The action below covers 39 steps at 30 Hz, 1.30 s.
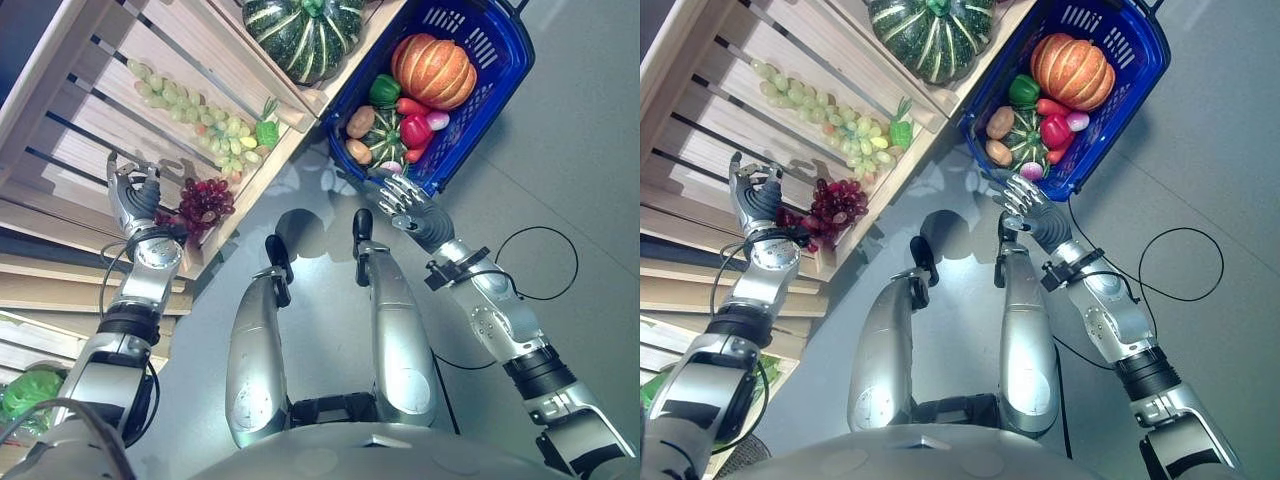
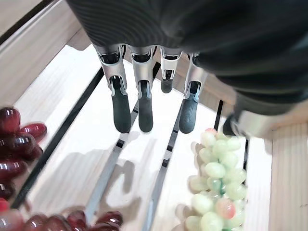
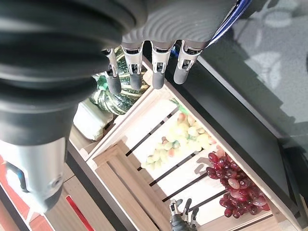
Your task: Pick up fruits and vegetables into the basket
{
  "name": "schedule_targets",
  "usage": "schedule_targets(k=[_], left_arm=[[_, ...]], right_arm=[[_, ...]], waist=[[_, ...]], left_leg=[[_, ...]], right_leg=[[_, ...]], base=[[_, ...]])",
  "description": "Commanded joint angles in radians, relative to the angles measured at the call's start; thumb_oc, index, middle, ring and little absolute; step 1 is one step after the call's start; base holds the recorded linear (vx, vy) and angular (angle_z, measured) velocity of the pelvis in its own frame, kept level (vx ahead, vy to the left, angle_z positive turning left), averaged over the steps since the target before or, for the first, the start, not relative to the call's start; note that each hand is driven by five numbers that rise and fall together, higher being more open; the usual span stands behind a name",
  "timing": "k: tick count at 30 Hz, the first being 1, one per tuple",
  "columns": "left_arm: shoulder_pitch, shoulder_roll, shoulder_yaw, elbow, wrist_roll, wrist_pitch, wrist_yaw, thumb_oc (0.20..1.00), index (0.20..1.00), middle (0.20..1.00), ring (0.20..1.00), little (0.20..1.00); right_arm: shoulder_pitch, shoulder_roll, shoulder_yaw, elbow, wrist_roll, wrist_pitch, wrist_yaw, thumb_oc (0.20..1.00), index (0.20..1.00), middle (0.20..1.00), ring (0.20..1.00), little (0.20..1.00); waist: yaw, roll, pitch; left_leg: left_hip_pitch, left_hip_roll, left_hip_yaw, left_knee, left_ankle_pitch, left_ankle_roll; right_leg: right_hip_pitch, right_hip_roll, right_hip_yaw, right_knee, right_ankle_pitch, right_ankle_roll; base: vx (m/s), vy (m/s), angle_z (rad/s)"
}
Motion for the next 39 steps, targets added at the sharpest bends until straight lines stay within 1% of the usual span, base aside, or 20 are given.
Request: schedule_targets(k=[1, 3, 4, 5, 6, 8, 10, 11, 12, 15, 20, 22, 24, 27, 29, 32, 34, 36, 37, 39], left_arm=[[0.028, 0.078, -0.018, -0.001, 0.141, 0.028, 0.066, 1.000, 1.000, 1.000, 1.000, 1.000], [0.031, 0.086, -0.047, 0.013, 0.216, 0.076, 0.059, 1.000, 1.000, 1.000, 1.000, 1.000], [0.032, 0.087, -0.051, 0.016, 0.232, 0.085, 0.057, 1.000, 1.000, 1.000, 1.000, 1.000], [0.033, 0.088, -0.068, 0.025, 0.272, 0.111, 0.054, 1.000, 1.000, 1.000, 1.000, 1.000], [0.033, 0.093, -0.093, 0.045, 0.308, 0.156, 0.042, 1.000, 1.000, 1.000, 1.000, 1.000], [0.029, 0.093, -0.115, 0.068, 0.340, 0.181, 0.023, 1.000, 1.000, 1.000, 1.000, 1.000], [0.023, 0.089, -0.162, 0.113, 0.400, 0.224, -0.006, 1.000, 1.000, 1.000, 1.000, 1.000], [0.022, 0.088, -0.169, 0.118, 0.405, 0.231, -0.011, 1.000, 1.000, 1.000, 1.000, 1.000], [0.016, 0.081, -0.195, 0.144, 0.420, 0.251, -0.035, 1.000, 1.000, 1.000, 1.000, 1.000], [0.009, 0.072, -0.216, 0.176, 0.421, 0.252, -0.055, 1.000, 1.000, 1.000, 1.000, 1.000], [-0.004, 0.050, -0.264, 0.246, 0.442, 0.278, -0.165, 1.000, 1.000, 1.000, 1.000, 1.000], [-0.003, 0.042, -0.281, 0.264, 0.457, 0.300, -0.222, 1.000, 1.000, 1.000, 1.000, 1.000], [0.001, 0.036, -0.284, 0.277, 0.436, 0.302, -0.223, 1.000, 1.000, 1.000, 1.000, 1.000], [-0.002, 0.028, -0.288, 0.292, 0.431, 0.329, -0.211, 1.000, 1.000, 1.000, 1.000, 1.000], [-0.003, 0.028, -0.288, 0.314, 0.416, 0.331, -0.188, 1.000, 1.000, 1.000, 1.000, 1.000], [-0.013, 0.029, -0.285, 0.341, 0.427, 0.355, -0.148, 1.000, 1.000, 1.000, 1.000, 1.000], [-0.023, 0.038, -0.289, 0.355, 0.454, 0.391, -0.119, 1.000, 1.000, 1.000, 1.000, 1.000], [-0.029, 0.042, -0.293, 0.362, 0.461, 0.406, -0.106, 1.000, 1.000, 1.000, 1.000, 1.000], [-0.039, 0.046, -0.301, 0.375, 0.488, 0.434, -0.081, 1.000, 1.000, 1.000, 1.000, 1.000], [-0.052, 0.055, -0.310, 0.390, 0.511, 0.452, -0.069, 1.000, 1.000, 1.000, 1.000, 1.000]], right_arm=[[0.036, 0.000, -0.031, -0.091, 0.008, -0.025, 0.040, 1.000, 1.000, 1.000, 1.000, 1.000], [0.042, -0.002, -0.030, -0.084, 0.012, -0.035, 0.047, 1.000, 1.000, 1.000, 1.000, 1.000], [0.043, -0.003, -0.030, -0.083, 0.011, -0.037, 0.048, 1.000, 1.000, 1.000, 1.000, 1.000], [0.046, -0.006, -0.031, -0.077, 0.012, -0.042, 0.054, 1.000, 1.000, 1.000, 1.000, 1.000], [0.046, -0.012, -0.031, -0.067, 0.019, -0.047, 0.062, 1.000, 1.000, 1.000, 1.000, 1.000], [0.045, -0.017, -0.030, -0.057, 0.024, -0.055, 0.072, 1.000, 1.000, 1.000, 1.000, 1.000], [0.038, -0.021, -0.028, -0.048, 0.032, -0.062, 0.080, 1.000, 1.000, 1.000, 1.000, 1.000], [0.037, -0.022, -0.027, -0.047, 0.033, -0.063, 0.081, 1.000, 1.000, 1.000, 1.000, 1.000], [0.030, -0.024, -0.023, -0.045, 0.035, -0.064, 0.078, 1.000, 1.000, 1.000, 1.000, 1.000], [0.022, -0.024, -0.018, -0.039, 0.037, -0.066, 0.078, 1.000, 1.000, 1.000, 1.000, 1.000], [0.011, -0.023, -0.017, -0.047, 0.036, -0.053, 0.067, 1.000, 1.000, 1.000, 1.000, 1.000], [0.010, -0.022, -0.020, -0.056, 0.032, -0.042, 0.062, 1.000, 1.000, 1.000, 1.000, 1.000], [0.011, -0.023, -0.019, -0.062, 0.031, -0.039, 0.060, 1.000, 1.000, 1.000, 1.000, 1.000], [0.010, -0.023, -0.017, -0.070, 0.029, -0.035, 0.054, 1.000, 1.000, 1.000, 1.000, 1.000], [0.012, -0.023, -0.019, -0.074, 0.027, -0.036, 0.054, 1.000, 1.000, 1.000, 1.000, 1.000], [0.010, -0.023, -0.016, -0.084, 0.026, -0.035, 0.044, 1.000, 1.000, 1.000, 1.000, 1.000], [0.010, -0.026, -0.019, -0.088, 0.030, -0.035, 0.037, 1.000, 1.000, 1.000, 1.000, 1.000], [0.007, -0.027, -0.020, -0.087, 0.030, -0.034, 0.035, 1.000, 1.000, 1.000, 1.000, 1.000], [0.004, -0.028, -0.021, -0.086, 0.029, -0.033, 0.033, 1.000, 1.000, 1.000, 1.000, 1.000], [0.002, -0.032, -0.019, -0.081, 0.030, -0.038, 0.032, 1.000, 1.000, 1.000, 1.000, 1.000]], waist=[[0.000, 0.013, -0.050], [-0.003, 0.011, -0.050], [-0.003, 0.011, -0.050], [-0.006, 0.010, -0.050], [-0.010, 0.008, -0.050], [-0.012, 0.007, -0.050], [-0.018, 0.005, -0.050], [-0.019, 0.004, -0.050], [-0.022, 0.003, -0.050], [-0.026, 0.003, -0.050], [-0.036, 0.002, -0.050], [-0.040, 0.004, -0.050], [-0.043, 0.006, -0.050], [-0.045, 0.006, -0.050], [-0.048, 0.005, -0.050], [-0.050, 0.002, -0.050], [-0.051, -0.001, -0.050], [-0.052, -0.002, -0.050], [-0.054, -0.003, -0.050], [-0.056, -0.005, -0.050]], left_leg=[[-0.020, -0.003, 0.077, 0.009, -0.023, 0.023], [-0.029, -0.001, 0.079, 0.014, -0.025, 0.023], [-0.031, -0.001, 0.079, 0.016, -0.025, 0.022], [-0.033, 0.000, 0.081, 0.015, -0.025, 0.023], [-0.037, 0.002, 0.084, 0.016, -0.025, 0.023], [-0.041, 0.003, 0.086, 0.017, -0.025, 0.023], [-0.053, 0.008, 0.089, 0.022, -0.025, 0.021], [-0.055, 0.009, 0.090, 0.022, -0.026, 0.021], [-0.062, 0.010, 0.091, 0.022, -0.025, 0.021], [-0.068, 0.013, 0.092, 0.023, -0.025, 0.020], [-0.084, 0.015, 0.096, 0.020, -0.023, 0.017], [-0.088, 0.015, 0.098, 0.015, -0.022, 0.016], [-0.089, 0.015, 0.100, 0.012, -0.021, 0.015], [-0.094, 0.014, 0.100, 0.012, -0.022, 0.015], [-0.102, 0.016, 0.101, 0.015, -0.022, 0.014], [-0.110, 0.019, 0.103, 0.016, -0.020, 0.013], [-0.121, 0.021, 0.103, 0.019, -0.020, 0.012], [-0.129, 0.022, 0.103, 0.023, -0.020, 0.013], [-0.138, 0.024, 0.103, 0.025, -0.020, 0.012], [-0.145, 0.026, 0.104, 0.027, -0.020, 0.012]], right_leg=[[0.026, 0.009, -0.018, 0.026, -0.077, 0.055], [0.017, 0.011, -0.017, 0.028, -0.076, 0.055], [0.016, 0.011, -0.016, 0.028, -0.076, 0.055], [0.011, 0.013, -0.015, 0.028, -0.074, 0.056], [0.006, 0.014, -0.014, 0.028, -0.072, 0.057], [0.002, 0.014, -0.012, 0.027, -0.071, 0.058], [-0.010, 0.016, -0.009, 0.029, -0.068, 0.060], [-0.012, 0.016, -0.008, 0.028, -0.068, 0.060], [-0.019, 0.017, -0.007, 0.028, -0.066, 0.061], [-0.027, 0.017, -0.005, 0.029, -0.064, 0.063], [-0.047, 0.018, -0.004, 0.027, -0.061, 0.067], [-0.053, 0.018, -0.001, 0.024, -0.060, 0.068], [-0.057, 0.019, 0.000, 0.022, -0.058, 0.069], [-0.063, 0.019, 0.002, 0.024, -0.059, 0.070], [-0.070, 0.019, 0.002, 0.025, -0.059, 0.069], [-0.077, 0.021, 0.002, 0.023, -0.057, 0.069], [-0.086, 0.023, 0.000, 0.024, -0.055, 0.068], [-0.095, 0.024, 0.000, 0.029, -0.055, 0.067], [-0.104, 0.025, 0.000, 0.031, -0.055, 0.066], [-0.113, 0.027, 0.001, 0.035, -0.055, 0.065]], base=[[-0.01, 0.000, -0.03], [0.00, -0.003, -0.04], [0.00, -0.003, -0.07], [0.00, 0.001, -0.09], [0.00, 0.002, -0.08], [0.00, 0.002, -0.02], [-0.01, -0.002, -0.04], [-0.01, -0.006, -0.07], [-0.01, -0.004, -0.09], [0.00, 0.000, -0.05], [0.00, 0.000, 0.00], [0.00, 0.007, -0.02], [0.00, 0.000, 0.00], [0.00, 0.000, 0.00], [0.00, 0.000, 0.00], [0.00, 0.000, 0.00], [0.00, 0.000, 0.00], [0.00, 0.000, 0.00], [0.00, 0.000, 0.00], [0.00, 0.000, 0.00]])
